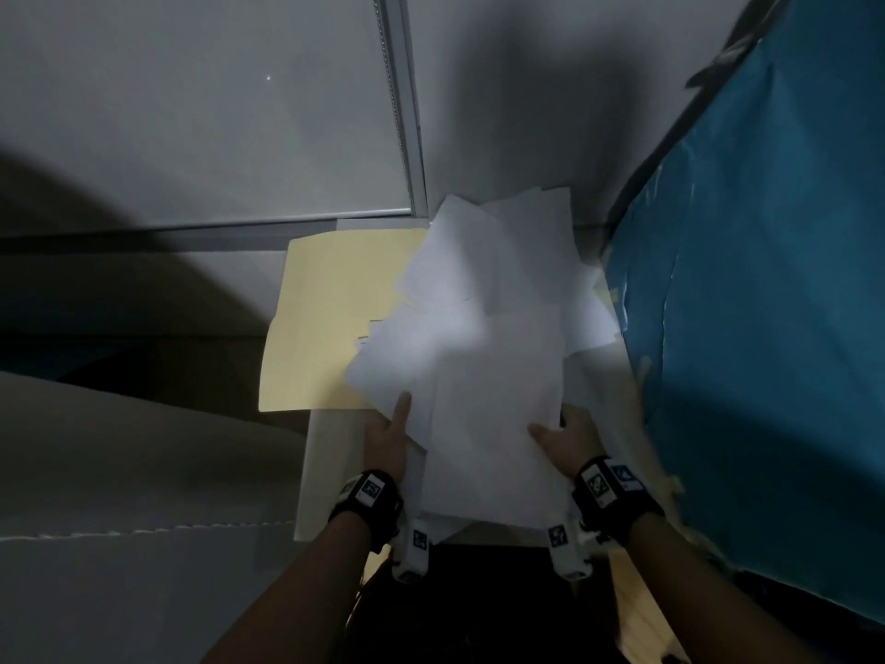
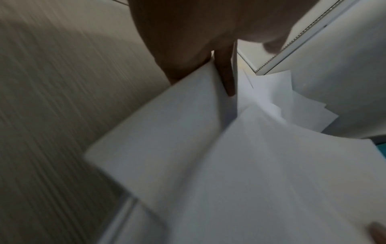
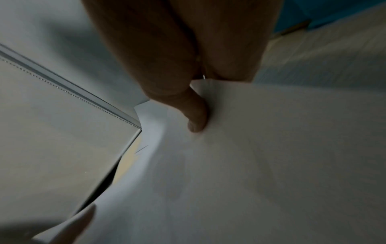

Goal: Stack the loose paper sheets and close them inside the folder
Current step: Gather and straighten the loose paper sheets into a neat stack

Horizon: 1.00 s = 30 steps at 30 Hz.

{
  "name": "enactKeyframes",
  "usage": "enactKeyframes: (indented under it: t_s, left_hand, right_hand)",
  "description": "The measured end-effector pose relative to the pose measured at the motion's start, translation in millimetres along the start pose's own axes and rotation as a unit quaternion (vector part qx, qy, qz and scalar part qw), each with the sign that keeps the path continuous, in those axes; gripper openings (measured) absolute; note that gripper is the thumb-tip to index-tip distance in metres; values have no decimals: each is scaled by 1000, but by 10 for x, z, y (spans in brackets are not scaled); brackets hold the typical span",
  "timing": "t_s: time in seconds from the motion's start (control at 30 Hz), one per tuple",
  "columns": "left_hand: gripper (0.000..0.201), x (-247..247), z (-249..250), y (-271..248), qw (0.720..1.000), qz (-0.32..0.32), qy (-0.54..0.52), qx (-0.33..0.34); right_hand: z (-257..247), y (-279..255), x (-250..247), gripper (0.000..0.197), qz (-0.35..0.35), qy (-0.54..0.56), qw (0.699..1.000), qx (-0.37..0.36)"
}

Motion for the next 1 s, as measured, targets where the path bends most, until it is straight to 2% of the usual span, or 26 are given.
enactKeyframes:
  t_s: [0.07,0.17,0.23,0.27,0.33,0.4,0.47,0.5,0.53,0.63,0.7,0.83,0.87,0.93,1.0]
  left_hand:
    - [17,-4,-55,49,998,23,48,-13]
    - [44,-13,-101,89,991,27,131,-27]
    - [47,-9,-63,78,989,28,143,-12]
    - [48,-4,-46,76,989,31,142,4]
    - [70,-3,-34,57,992,45,116,34]
    - [103,-6,-18,22,996,64,58,25]
    - [121,1,1,4,996,75,-8,38]
    - [120,0,-7,15,996,79,-4,47]
    - [111,7,-12,22,996,76,8,42]
    - [58,59,-55,54,998,33,49,17]
    - [41,61,-40,59,998,11,44,33]
    - [37,-101,208,26,996,-4,-9,86]
    - [34,-144,296,6,995,-17,-14,94]
    - [34,-207,440,-30,994,-42,-26,98]
    - [43,-206,580,-52,992,-49,-36,111]
  right_hand:
    - [-13,17,-109,28,-8,-53,998,-18]
    - [-273,122,-364,27,55,-99,991,-75]
    - [-441,268,-510,28,80,-74,990,-88]
    - [-484,356,-551,22,77,-65,991,-89]
    - [-524,491,-503,14,61,-83,991,-86]
    - [-502,574,-323,22,45,-107,989,-95]
    - [-414,576,-74,21,10,-115,989,-92]
    - [-371,547,54,24,-16,-121,988,-93]
    - [-312,509,183,27,-41,-131,986,-95]
    - [-180,437,388,38,-76,-150,980,-103]
    - [-184,424,352,51,-67,-143,981,-113]
    - [-389,475,-72,94,47,7,991,-124]
    - [-472,483,-174,99,48,42,990,-126]
    - [-676,484,-294,96,-12,87,987,-134]
    - [-840,453,-261,75,-98,134,978,-123]
Point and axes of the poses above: each hand's wrist, its own y-axis towards the middle knuckle, its own x-axis out of the palm, z = x × y, the point moved 3 cm from there along y, towards the middle knuckle, and after that the axes turned 8 degrees about y, right-handed, at the moved point
